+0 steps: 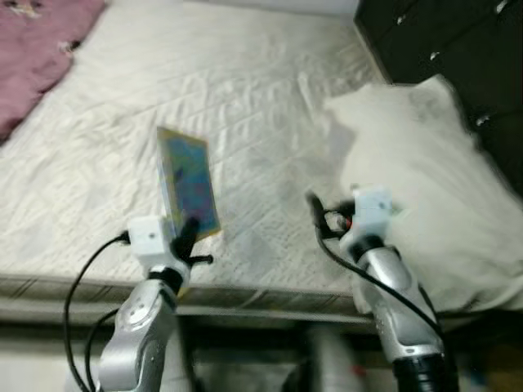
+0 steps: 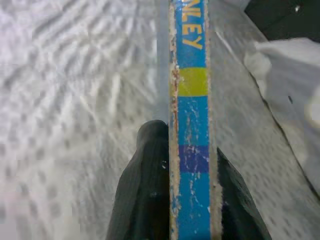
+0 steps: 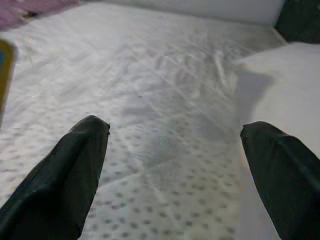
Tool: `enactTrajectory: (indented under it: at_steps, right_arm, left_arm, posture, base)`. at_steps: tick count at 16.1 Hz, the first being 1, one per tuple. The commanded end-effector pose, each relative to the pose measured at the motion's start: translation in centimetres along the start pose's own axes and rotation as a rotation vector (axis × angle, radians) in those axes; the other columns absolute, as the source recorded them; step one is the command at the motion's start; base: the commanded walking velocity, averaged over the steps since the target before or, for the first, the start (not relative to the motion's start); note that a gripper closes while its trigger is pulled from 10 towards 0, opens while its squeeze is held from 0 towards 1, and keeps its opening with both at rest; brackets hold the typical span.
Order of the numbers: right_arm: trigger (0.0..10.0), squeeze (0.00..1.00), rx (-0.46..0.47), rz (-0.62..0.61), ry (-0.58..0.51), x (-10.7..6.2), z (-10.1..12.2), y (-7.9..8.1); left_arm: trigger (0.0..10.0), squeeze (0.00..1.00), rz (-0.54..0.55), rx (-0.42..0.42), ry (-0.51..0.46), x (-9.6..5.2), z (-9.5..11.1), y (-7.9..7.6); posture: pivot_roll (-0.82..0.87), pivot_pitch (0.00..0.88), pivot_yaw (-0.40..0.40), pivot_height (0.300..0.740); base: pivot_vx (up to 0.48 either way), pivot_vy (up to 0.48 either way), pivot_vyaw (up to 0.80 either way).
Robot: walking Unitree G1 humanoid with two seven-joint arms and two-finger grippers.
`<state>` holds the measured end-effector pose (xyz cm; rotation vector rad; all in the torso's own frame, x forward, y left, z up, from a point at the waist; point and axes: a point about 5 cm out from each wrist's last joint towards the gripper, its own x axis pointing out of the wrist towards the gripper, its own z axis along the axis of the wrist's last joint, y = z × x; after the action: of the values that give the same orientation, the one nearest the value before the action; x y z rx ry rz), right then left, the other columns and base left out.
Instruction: Clean up the room
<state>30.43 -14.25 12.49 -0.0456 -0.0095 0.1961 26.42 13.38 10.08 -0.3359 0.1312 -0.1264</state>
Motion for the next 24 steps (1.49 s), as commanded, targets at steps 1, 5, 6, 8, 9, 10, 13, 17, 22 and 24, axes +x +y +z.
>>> enactTrajectory:
  at_steps: [1, 5, 6, 8, 9, 10, 13, 17, 22, 24]
  right_arm:
    - [10.0, 0.0, -0.001, -0.061, 0.066, -1.1, -1.6, -1.7]
    - [10.0, 0.0, -0.005, -0.062, 0.065, -1.1, -1.6, -1.7]
    - [10.0, 0.0, -0.006, -0.061, 0.065, -1.1, -1.6, -1.7]
    - [10.0, 0.0, -0.01, -0.061, 0.062, -1.1, -1.5, -1.9]
    - [10.0, 0.0, -0.012, -0.063, 0.061, -1.1, -1.5, -2.0]
    - [10.0, 0.0, -0.016, -0.067, 0.063, -1.2, -1.5, -2.2]
    - [10.0, 0.0, -0.015, -0.066, 0.063, -1.3, -1.5, -2.1]
    - [10.0, 0.0, -0.015, -0.062, 0.058, -1.4, -1.3, -2.1]
    - [10.0, 0.0, -0.065, -0.09, 0.063, -2.3, -0.9, -3.6]
    - [10.0, 0.0, -0.088, -0.088, 0.061, -2.6, -0.6, -3.9]
  left_arm:
    - [10.0, 0.0, -0.072, 0.006, -0.022, 0.3, 0.5, -1.8]
    - [10.0, 0.0, -0.043, -0.005, 0.061, 0.7, -0.6, -1.4]
    - [10.0, 0.0, -0.038, -0.015, 0.091, 0.9, -1.0, -1.3]
    - [10.0, 0.0, -0.058, -0.028, 0.075, 1.3, -0.8, -1.5]
    - [10.0, 0.0, -0.058, -0.029, 0.073, 1.4, -0.7, -1.5]
    - [10.0, 0.0, -0.063, -0.031, 0.071, 1.5, -0.6, -1.6]
    - [10.0, 0.0, -0.073, -0.037, 0.077, 1.6, -0.7, -1.7]
    - [10.0, 0.0, -0.114, -0.075, 0.053, 2.7, 0.0, -2.1]
    - [10.0, 0.0, -0.17, -0.242, 0.143, 6.9, 0.0, -4.6]
    - [10.0, 0.0, -0.225, -0.322, 0.239, 7.7, -1.0, -6.2]
  posture:
    - [-0.08, 0.115, -0.065, 0.532]
    - [-0.08, 0.109, -0.063, 0.532]
    - [-0.08, 0.109, -0.063, 0.532]
    - [-0.09, 0.105, -0.066, 0.532]
    - [-0.09, 0.104, -0.066, 0.532]
    - [-0.1, 0.104, -0.065, 0.532]
    - [-0.1, 0.104, -0.066, 0.532]
    - [-0.12, 0.104, -0.073, 0.509]
    - [-0.19, 0.107, -0.089, 0.509]
    - [-0.22, 0.105, -0.093, 0.509]
  base:
    - [0.0, 0.0, 0.0]
    - [0.0, 0.0, 0.0]
    - [0.0, 0.0, 0.0]
    - [0.0, 0.0, 0.0]
    - [0.0, 0.0, 0.0]
    - [0.0, 0.0, 0.0]
    - [0.0, 0.0, 0.0]
    - [0.0, 0.0, 0.0]
    - [0.0, 0.0, 0.0]
    - [0.0, 0.0, 0.0]
